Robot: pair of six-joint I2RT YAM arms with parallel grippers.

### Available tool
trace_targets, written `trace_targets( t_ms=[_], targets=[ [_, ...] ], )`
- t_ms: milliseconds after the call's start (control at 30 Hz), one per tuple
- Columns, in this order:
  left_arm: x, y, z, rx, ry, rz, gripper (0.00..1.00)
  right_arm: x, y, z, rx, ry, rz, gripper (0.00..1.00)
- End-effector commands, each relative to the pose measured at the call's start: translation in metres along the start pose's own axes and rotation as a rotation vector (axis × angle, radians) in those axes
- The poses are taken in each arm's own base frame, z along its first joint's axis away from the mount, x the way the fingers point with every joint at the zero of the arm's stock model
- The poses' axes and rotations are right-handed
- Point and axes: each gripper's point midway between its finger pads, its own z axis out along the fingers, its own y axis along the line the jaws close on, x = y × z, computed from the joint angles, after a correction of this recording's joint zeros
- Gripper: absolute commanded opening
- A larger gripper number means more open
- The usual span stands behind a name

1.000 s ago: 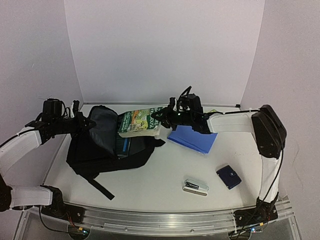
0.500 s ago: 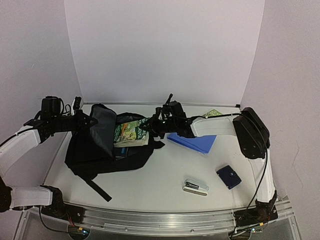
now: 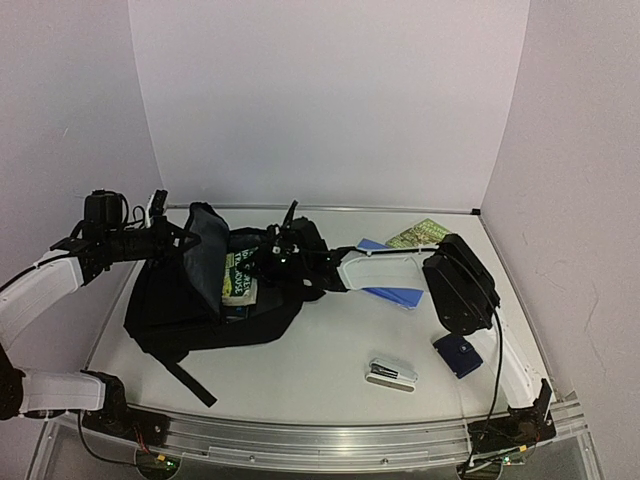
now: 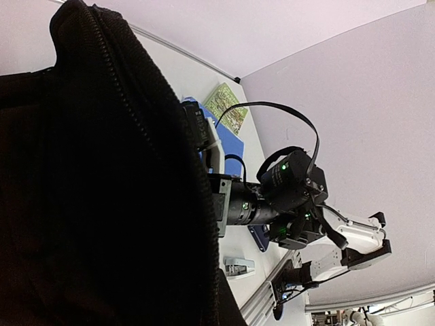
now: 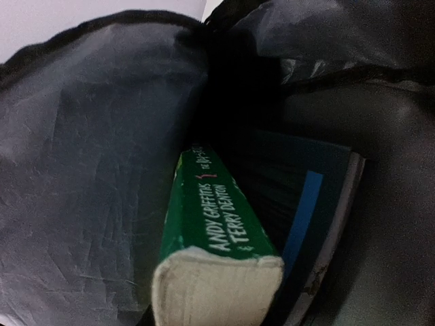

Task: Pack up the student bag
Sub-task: Place the book in the student bag.

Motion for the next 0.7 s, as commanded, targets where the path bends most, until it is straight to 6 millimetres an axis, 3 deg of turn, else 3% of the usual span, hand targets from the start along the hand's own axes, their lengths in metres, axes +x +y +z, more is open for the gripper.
trace_targets(
  t_ms=[0,133,300,467,667],
  targets=[
    [0.001,-0.012,0.005,0.067,0.002,0.022,0.0,0.02,-0.005,0.012,0.052,0.032,-0.069,0.32],
    [0.003,-0.007,0.005,0.042,0.001,0.016,0.0,0.01,-0.022,-0.008,0.198,-0.037,-0.113,0.53],
    [0.002,-0.003,0.004,0.011,-0.013,0.014,0.0,0.004,-0.02,-0.037,0.263,-0.078,-0.158,0.67],
    [0.0,-0.003,0.005,0.011,-0.013,0.015,0.0,0.007,-0.022,-0.055,0.301,-0.096,-0.157,0.68],
    [0.002,-0.001,0.007,0.01,-0.004,0.005,0.0,0.015,-0.02,-0.05,0.297,-0.084,-0.157,0.57]
  ],
)
